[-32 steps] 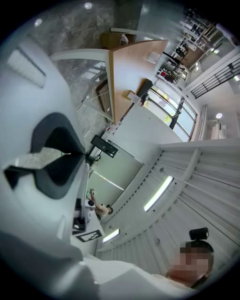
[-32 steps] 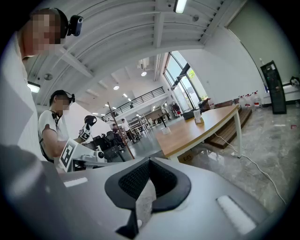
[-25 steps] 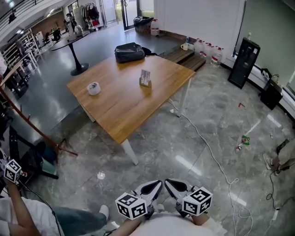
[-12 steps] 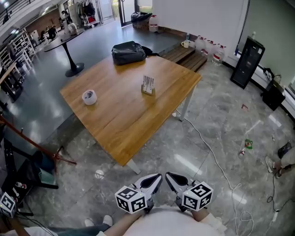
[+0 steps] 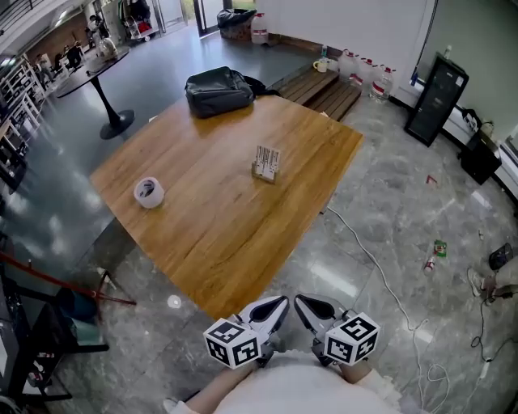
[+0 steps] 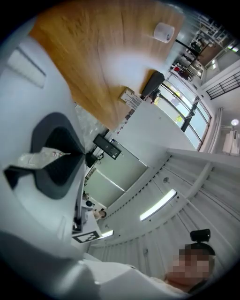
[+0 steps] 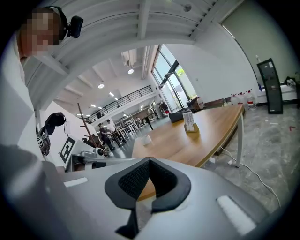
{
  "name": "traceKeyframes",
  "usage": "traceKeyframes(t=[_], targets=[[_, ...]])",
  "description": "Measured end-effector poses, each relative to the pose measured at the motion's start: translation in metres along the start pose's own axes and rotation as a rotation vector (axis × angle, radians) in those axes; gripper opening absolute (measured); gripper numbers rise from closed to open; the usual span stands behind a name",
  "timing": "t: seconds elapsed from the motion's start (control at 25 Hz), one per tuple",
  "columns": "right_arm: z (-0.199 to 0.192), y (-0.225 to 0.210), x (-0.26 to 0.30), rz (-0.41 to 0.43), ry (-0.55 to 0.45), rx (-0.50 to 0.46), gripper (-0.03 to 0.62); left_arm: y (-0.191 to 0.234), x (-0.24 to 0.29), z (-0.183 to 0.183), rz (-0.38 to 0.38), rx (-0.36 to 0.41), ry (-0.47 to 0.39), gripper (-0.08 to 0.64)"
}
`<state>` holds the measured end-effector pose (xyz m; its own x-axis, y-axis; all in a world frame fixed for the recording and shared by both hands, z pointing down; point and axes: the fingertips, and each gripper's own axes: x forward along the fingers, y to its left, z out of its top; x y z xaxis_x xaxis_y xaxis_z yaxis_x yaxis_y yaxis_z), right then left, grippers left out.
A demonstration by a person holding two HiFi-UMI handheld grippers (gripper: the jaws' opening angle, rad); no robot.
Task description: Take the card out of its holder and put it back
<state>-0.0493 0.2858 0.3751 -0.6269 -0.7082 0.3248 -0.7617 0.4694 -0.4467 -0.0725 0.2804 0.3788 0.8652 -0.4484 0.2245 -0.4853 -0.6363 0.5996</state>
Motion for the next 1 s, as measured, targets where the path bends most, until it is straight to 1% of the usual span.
traceKeyframes(t=[0.12, 0.2, 0.28, 0.44, 0.6, 0.68, 0.76, 0.84, 0.92, 1.0], targets=[[0.007, -0.021, 0.012, -0.012, 0.001, 0.047, 0.000, 0.019, 0.015, 0.011, -0.007, -0.042, 0.007, 0.008], [0.017, -0.035, 0.020, -0.026, -0.005, 0.049, -0.001, 0.028, 0.025, 0.019, -0.004, -0.054, 0.009, 0.008], [0.024, -0.047, 0.031, -0.024, 0.005, 0.039, 0.000, 0.039, 0.036, 0.029, 0.007, -0.049, 0.005, 0.008], [0.045, -0.076, 0.058, 0.021, 0.035, 0.013, -0.001, 0.066, 0.066, 0.058, 0.055, -0.034, -0.036, 0.008], [0.086, -0.111, 0.084, 0.071, 0.033, -0.008, -0.001, 0.091, 0.098, 0.093, 0.109, -0.021, -0.067, 0.008], [0.108, -0.127, 0.097, 0.094, 0.025, -0.021, 0.000, 0.103, 0.113, 0.111, 0.145, -0.011, -0.097, 0.008], [0.127, -0.145, 0.109, 0.108, 0.019, -0.028, -0.001, 0.115, 0.127, 0.125, 0.176, -0.019, -0.121, 0.008], [0.141, -0.164, 0.118, 0.112, 0.021, -0.025, 0.000, 0.121, 0.142, 0.134, 0.182, -0.034, -0.128, 0.008], [0.151, -0.180, 0.124, 0.122, 0.016, -0.013, 0.000, 0.123, 0.154, 0.140, 0.164, -0.043, -0.127, 0.008], [0.158, -0.190, 0.132, 0.158, 0.004, -0.015, 0.000, 0.129, 0.163, 0.143, 0.166, -0.055, -0.126, 0.008]])
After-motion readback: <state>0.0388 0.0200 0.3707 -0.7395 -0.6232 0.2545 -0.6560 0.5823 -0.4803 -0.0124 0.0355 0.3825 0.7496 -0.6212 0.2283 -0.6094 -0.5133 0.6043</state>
